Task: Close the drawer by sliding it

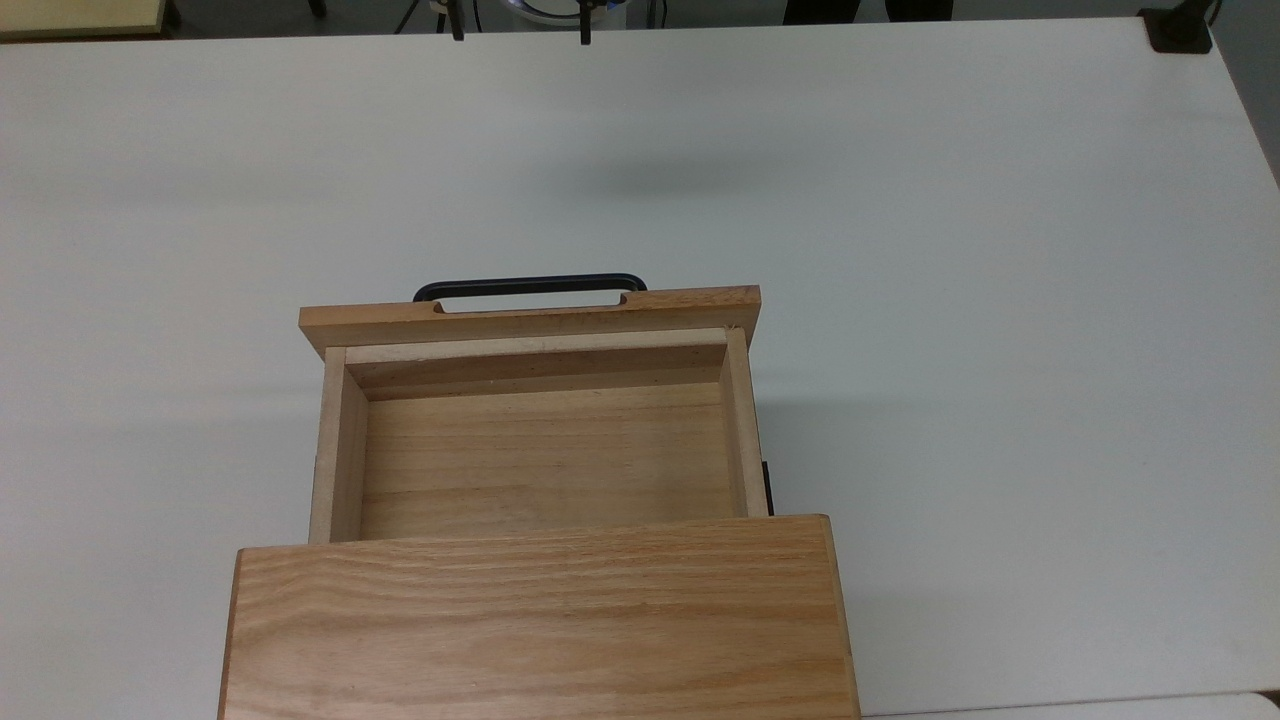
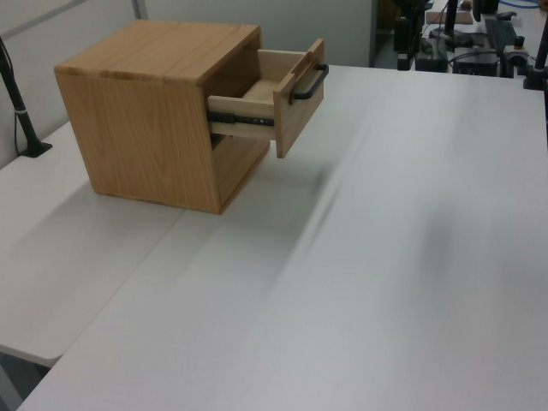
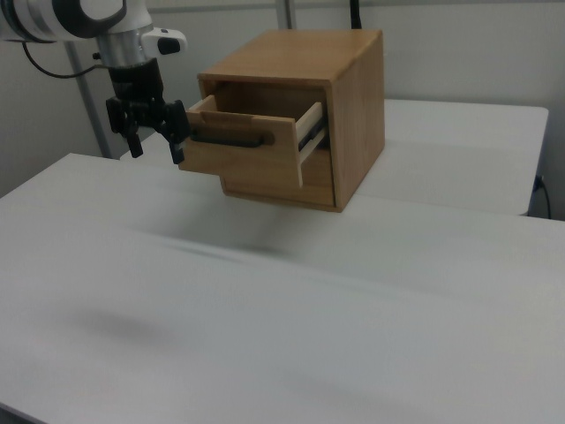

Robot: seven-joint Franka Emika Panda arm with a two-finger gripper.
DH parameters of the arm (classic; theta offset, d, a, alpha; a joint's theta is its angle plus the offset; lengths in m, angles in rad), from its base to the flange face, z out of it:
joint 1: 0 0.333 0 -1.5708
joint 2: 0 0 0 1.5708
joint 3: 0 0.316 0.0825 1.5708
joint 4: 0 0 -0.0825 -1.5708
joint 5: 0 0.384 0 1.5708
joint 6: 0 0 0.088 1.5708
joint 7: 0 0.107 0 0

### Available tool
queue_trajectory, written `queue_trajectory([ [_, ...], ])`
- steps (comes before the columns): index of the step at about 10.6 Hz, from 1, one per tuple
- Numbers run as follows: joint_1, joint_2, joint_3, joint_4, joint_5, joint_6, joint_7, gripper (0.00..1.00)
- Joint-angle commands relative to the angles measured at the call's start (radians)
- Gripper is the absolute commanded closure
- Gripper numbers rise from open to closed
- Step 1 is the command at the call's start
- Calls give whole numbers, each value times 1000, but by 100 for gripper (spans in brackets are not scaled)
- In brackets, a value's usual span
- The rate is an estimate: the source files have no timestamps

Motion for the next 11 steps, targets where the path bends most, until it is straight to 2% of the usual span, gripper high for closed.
queue_trajectory([
  [1, 7, -10, 1, -6, 8, 4, 25, 0],
  [8, 4, -16, -4, -9, 11, -4, 25, 0],
  [9, 4, -16, -4, -9, 9, -2, 25, 9],
  [10, 4, -16, -4, -9, 9, -2, 23, 24],
  [11, 3, -16, -4, -9, 11, -2, 23, 43],
])
